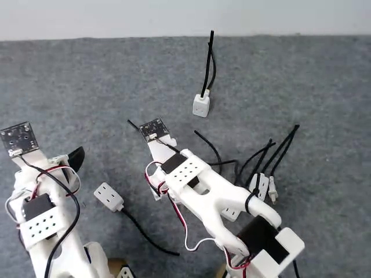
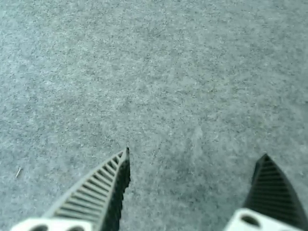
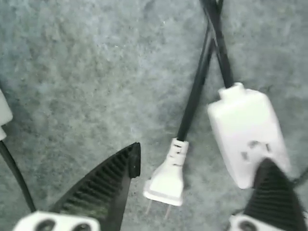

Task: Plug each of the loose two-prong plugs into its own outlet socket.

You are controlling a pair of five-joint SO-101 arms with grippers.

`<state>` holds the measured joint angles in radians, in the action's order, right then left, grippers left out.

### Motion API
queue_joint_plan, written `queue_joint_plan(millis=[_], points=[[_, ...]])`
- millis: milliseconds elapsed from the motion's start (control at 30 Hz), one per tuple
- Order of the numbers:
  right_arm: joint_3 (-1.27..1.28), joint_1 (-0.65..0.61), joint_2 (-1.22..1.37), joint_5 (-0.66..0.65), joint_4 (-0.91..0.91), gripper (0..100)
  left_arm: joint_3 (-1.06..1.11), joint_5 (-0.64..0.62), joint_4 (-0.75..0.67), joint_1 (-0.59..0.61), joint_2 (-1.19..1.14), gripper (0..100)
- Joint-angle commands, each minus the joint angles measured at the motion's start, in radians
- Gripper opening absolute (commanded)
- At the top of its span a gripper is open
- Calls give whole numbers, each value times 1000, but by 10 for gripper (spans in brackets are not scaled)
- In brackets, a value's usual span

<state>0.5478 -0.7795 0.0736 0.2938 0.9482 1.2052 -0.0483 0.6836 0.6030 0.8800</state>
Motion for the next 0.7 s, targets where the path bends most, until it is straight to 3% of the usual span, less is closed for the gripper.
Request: queue_joint_plan(millis=[0,100,367,667], points=[[12,-5,59,6,-2,116,-13,-3,-29,-5,23,379],[9,-5,58,-12,-16,52,-13,-3,-29,-5,23,379],[15,-7,58,-43,8,111,-13,-3,-29,-5,23,379],[14,-1,56,-43,105,108,-13,-3,-29,-5,23,379]])
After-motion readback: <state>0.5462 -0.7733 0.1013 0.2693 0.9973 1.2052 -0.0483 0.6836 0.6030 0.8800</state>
